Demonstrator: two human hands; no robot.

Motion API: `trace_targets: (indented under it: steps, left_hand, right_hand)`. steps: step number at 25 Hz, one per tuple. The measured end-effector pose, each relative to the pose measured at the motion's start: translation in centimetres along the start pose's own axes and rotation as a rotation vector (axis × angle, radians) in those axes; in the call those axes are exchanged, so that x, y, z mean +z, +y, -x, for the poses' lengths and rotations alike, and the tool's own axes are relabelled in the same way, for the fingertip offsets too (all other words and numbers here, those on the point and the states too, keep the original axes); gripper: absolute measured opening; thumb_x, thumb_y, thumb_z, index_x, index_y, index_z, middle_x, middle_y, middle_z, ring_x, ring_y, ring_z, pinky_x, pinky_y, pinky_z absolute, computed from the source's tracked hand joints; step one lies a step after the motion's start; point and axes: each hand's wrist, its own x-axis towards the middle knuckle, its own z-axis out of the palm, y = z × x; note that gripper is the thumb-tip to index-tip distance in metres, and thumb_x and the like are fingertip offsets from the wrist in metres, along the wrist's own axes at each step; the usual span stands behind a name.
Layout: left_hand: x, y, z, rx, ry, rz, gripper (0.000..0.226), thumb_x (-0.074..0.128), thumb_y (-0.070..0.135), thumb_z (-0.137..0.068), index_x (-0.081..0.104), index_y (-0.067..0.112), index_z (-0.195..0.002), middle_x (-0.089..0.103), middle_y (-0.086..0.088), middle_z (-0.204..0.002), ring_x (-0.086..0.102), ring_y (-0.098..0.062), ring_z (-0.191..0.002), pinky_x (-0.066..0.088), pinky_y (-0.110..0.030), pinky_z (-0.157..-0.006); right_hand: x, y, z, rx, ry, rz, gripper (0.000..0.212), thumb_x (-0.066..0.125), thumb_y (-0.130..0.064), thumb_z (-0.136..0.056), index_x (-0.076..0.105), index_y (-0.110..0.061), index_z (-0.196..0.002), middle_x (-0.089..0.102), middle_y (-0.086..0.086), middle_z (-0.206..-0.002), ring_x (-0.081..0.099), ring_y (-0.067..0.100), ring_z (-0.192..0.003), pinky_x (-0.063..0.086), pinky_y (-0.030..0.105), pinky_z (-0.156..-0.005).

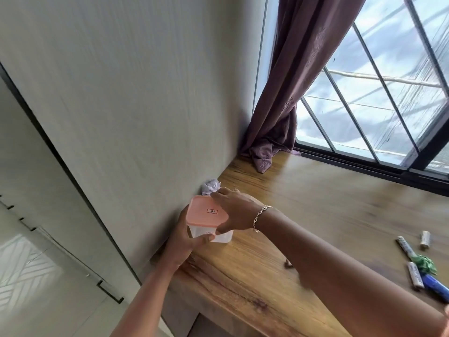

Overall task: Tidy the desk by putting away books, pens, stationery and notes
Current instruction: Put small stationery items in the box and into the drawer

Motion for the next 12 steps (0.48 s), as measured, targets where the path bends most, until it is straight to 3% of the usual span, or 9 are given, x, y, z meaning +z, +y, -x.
trace_targets:
  steps: [3, 7, 12]
  left_hand:
    - [-0.2, 0.3, -0.1, -0.02, -0.028, 0.031, 0.093, 0.085, 0.036, -0.045, 0.046, 0.021, -0.129, 0.061, -0.001, -0.122, 0.055, -0.015, -0.115, 0.047, -0.035, -0.098]
    - [0.0, 1.4, 0.1, -0.029, -0.097, 0.104, 0.09, 0.085, 0.028, -0.039, 0.048, 0.021, -0.121, 0.062, -0.004, -0.115, 0.061, -0.005, -0.102, 0.051, -0.016, -0.078]
    - [1.6, 3.8, 0.3, 0.042, -0.175, 0.08, 0.094, 0.085, 0.025, -0.044, 0.043, 0.022, -0.128, 0.06, 0.006, -0.115, 0.059, 0.007, -0.097, 0.049, -0.011, -0.075]
  right_hand:
    - [-0.3, 0.3, 0.2, -0.004, -0.011, -0.038, 0.079, 0.076, -0.037, -0.068, 0.038, -0.011, -0.133, 0.048, 0.007, -0.129, 0.048, 0.027, -0.112, 0.041, 0.03, -0.085]
    - [-1.7, 1.1, 1.4, -0.039, -0.037, -0.096, 0.08, 0.079, -0.037, -0.066, 0.041, -0.011, -0.131, 0.051, 0.006, -0.127, 0.049, 0.025, -0.113, 0.043, 0.037, -0.093]
    - [-3.6, 2.4, 4.0, -0.05, -0.049, -0.101, 0.078, 0.08, -0.035, -0.065, 0.044, -0.012, -0.13, 0.054, 0.005, -0.124, 0.051, 0.025, -0.109, 0.042, 0.036, -0.09]
